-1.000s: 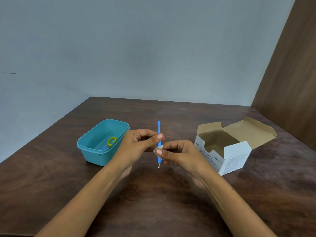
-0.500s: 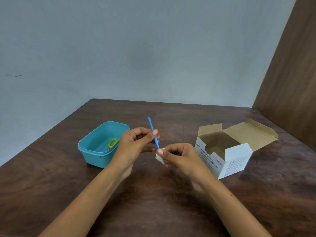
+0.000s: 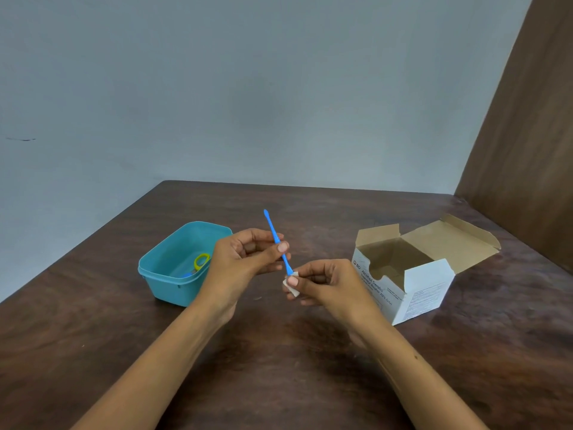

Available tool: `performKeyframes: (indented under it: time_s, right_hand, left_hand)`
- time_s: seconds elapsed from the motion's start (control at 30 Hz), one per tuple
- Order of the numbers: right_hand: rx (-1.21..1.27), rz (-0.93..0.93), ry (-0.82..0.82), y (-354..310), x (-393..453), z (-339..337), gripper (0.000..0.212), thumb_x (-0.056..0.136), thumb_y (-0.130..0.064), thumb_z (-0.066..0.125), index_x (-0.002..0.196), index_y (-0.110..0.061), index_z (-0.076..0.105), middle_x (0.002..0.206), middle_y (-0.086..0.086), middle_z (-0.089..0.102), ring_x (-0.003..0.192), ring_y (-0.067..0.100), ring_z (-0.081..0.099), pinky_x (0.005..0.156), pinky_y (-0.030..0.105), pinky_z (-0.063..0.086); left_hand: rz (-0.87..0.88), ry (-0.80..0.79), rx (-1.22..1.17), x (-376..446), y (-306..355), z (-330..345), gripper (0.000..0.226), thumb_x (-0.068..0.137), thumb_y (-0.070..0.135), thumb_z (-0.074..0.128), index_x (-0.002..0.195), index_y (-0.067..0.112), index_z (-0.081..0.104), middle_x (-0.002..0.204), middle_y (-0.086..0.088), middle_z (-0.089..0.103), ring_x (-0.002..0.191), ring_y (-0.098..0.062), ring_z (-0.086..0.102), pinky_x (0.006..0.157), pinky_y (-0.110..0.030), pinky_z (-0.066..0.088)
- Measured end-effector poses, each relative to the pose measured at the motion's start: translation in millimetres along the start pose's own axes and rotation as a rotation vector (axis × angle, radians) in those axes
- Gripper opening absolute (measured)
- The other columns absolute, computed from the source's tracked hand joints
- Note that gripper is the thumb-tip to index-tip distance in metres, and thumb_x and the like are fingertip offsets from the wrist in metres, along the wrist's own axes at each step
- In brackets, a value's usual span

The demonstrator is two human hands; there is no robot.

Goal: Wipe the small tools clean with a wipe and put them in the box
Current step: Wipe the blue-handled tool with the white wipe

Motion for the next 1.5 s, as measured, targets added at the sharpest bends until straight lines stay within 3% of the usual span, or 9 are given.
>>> performKeyframes:
  time_s: [0.23,0.47,0.9,1.17,1.37,1.5]
  right_hand:
    - [-0.067,-0.046,0.079,-4,1,-5,0.008,0.077,-0.017,0.075,0.079,-0.009,0.074,0.07,0.003,0.074,0.064,0.012,0.07,0.057,0.018,0.051]
    - [-0.014,-0.076,0.044,-8,2,0,0.005,0.083,-0.006,0.067,0.084,-0.008,0.072,0.079,0.006,0.074,0.07,0.007,0.07,0.063,0.018,0.053]
    - [-0.069,-0.071,0.055,-8,0,-3,0.007,0.082,-0.011,0.07,0.077,-0.016,0.072,0.069,0.0,0.073,0.067,0.009,0.068,0.06,0.019,0.052]
    - [0.046,-0.107,0.193,-13,-1,-20,0.006,0.079,-0.009,0.072,0.082,-0.013,0.074,0.078,0.0,0.072,0.07,0.006,0.064,0.063,0.027,0.055]
    - [0.145,-0.076,0.132,-11,-1,-19,0.009,0.082,-0.008,0.07,0.091,-0.007,0.07,0.079,0.008,0.074,0.072,0.018,0.072,0.059,0.023,0.056]
    - [0.092,-0.129,0.146,-14,0,-22,0.007,0.078,-0.007,0.073,0.085,-0.009,0.072,0.083,0.006,0.075,0.078,0.015,0.07,0.064,0.022,0.055]
  left_hand:
    - [0.03,0.017,0.075,-1,2,0,0.018,0.074,0.002,0.074,0.091,-0.001,0.071,0.077,-0.015,0.074,0.071,-0.019,0.072,0.059,-0.022,0.057]
    - [0.073,0.096,0.083,-3,8,-5,0.015,0.075,0.004,0.073,0.087,-0.003,0.069,0.074,-0.012,0.074,0.067,-0.015,0.072,0.054,-0.019,0.055]
    - [0.096,0.172,0.018,0,18,-21,0.016,0.077,0.006,0.071,0.091,-0.002,0.069,0.074,-0.01,0.074,0.067,-0.013,0.071,0.057,-0.017,0.055]
    - [0.039,0.135,-0.002,0,13,-15,0.015,0.076,0.008,0.071,0.09,0.001,0.069,0.077,-0.011,0.075,0.072,-0.017,0.073,0.058,-0.017,0.055]
    - [0.003,0.123,0.005,-2,12,-13,0.016,0.077,0.008,0.07,0.091,0.001,0.069,0.078,-0.01,0.075,0.072,-0.014,0.073,0.058,-0.018,0.056]
    - [-0.016,0.131,-0.008,-2,12,-14,0.014,0.078,0.008,0.07,0.09,0.003,0.07,0.077,-0.008,0.075,0.072,-0.015,0.073,0.058,-0.018,0.056]
Point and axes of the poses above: each hand's wrist, its own x-axis towards the middle knuckle, its own z-axis out of the palm, y = z × x, the point moved 9 cm from there along x, towards the middle knuckle
